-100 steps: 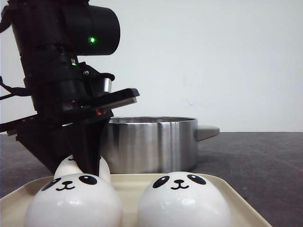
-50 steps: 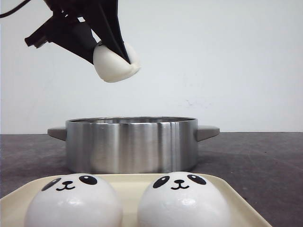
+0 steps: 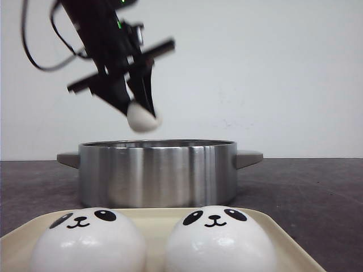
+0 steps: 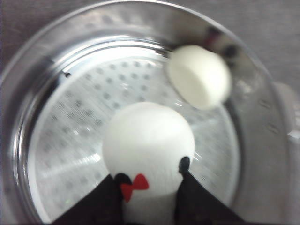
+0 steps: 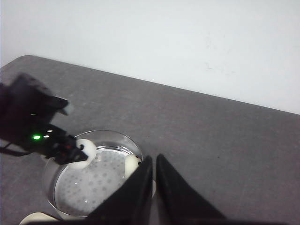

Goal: Steam buns
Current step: 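Lift the bun with the left gripper and carry it over the pot, then lower the bun into the pot, open the left gripper and withdraw, then move the right gripper down onto the nearer bun on its side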

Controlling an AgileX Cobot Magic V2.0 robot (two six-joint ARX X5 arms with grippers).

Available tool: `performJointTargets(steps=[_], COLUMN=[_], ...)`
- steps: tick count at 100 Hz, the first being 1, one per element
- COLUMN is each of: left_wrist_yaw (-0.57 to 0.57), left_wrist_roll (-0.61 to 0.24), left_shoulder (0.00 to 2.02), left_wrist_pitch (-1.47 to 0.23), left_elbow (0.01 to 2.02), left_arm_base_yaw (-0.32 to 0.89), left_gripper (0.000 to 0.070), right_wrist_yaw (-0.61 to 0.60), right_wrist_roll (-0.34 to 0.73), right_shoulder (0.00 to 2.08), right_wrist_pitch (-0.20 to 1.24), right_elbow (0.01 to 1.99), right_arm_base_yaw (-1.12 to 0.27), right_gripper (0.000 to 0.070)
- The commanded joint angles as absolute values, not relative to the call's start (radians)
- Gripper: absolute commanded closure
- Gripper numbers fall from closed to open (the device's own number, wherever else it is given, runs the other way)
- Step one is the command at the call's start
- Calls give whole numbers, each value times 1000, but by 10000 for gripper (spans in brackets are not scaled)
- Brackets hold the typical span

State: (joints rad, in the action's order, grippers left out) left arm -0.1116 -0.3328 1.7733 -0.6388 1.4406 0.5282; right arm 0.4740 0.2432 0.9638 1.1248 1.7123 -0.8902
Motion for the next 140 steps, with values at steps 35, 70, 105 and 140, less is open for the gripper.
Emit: performJointTargets(steps=[35, 70, 105, 140], left_wrist_yaw=[-112, -112, -110, -73], left_wrist_roll=[-330, -330, -319, -300], left_shoulder=[1949, 1949, 1934, 1549], left_wrist_pitch=[-607, -607, -723, -690], left_elbow=[1501, 1507, 1605, 1620], left_arm_base_yaw=[517, 513, 513, 532], left_gripper=[378, 76, 15, 22], right_wrist_yaw=[499, 498, 497, 237], right_wrist_roll=[307, 307, 350, 473], right_shoulder=[958, 958, 962, 977], right_wrist_pitch=[1206, 1214, 1306, 1221], right_elbow=[1732, 1732, 1727, 1447], right_arm_base_yaw=[-902, -902, -902, -902], right_gripper=[696, 696, 696, 696])
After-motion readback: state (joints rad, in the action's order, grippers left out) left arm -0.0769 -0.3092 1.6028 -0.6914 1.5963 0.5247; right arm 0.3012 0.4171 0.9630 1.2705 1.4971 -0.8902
